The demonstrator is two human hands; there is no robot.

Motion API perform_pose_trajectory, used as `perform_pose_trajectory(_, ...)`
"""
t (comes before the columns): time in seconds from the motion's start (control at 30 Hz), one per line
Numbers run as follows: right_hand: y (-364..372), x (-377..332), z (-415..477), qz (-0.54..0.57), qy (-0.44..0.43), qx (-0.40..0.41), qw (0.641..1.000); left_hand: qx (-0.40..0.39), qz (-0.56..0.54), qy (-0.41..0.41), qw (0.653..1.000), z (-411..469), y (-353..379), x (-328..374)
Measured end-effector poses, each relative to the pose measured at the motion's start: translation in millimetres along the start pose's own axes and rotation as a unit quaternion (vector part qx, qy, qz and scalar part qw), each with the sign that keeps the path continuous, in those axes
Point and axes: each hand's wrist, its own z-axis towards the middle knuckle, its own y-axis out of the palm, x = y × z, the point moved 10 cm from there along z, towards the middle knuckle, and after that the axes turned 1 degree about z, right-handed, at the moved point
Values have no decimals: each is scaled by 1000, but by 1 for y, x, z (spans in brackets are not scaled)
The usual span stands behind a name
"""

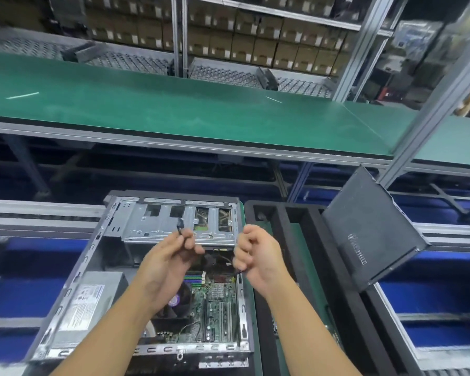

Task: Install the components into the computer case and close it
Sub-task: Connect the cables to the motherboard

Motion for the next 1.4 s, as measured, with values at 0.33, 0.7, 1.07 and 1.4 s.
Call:
perform_pose_trajectory(0.33,-26,10,4,-148,30,70,986,191,-6,30,981,3,-70,6)
perform_pose_trajectory(0.7,-34,14,12,-426,12,42,903,279,113,81,950,-5,-127,41)
perform_pose_trajectory(1.07,-91,-15,17,-352,26,158,922,295,-112,23,949,4,-137,28)
perform_pose_trajectory(1.4,-40,-8,16,-280,-22,22,959,142,41,13,989,24,-88,12)
